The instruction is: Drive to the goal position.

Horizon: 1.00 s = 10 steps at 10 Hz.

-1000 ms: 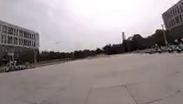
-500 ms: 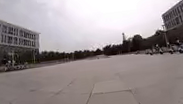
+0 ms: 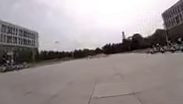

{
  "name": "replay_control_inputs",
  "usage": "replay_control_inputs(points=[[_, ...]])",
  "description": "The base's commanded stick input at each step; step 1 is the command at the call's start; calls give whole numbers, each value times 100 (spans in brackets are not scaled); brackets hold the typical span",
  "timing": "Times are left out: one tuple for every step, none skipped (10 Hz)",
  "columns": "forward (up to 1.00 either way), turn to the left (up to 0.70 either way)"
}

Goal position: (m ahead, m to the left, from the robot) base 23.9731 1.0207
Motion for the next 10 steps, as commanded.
replay_control_inputs(points=[[50, 0], [50, 0], [50, 0], [50, 0], [50, 0], [50, 0], [50, 0], [50, 0], [50, 0], [50, 0]])
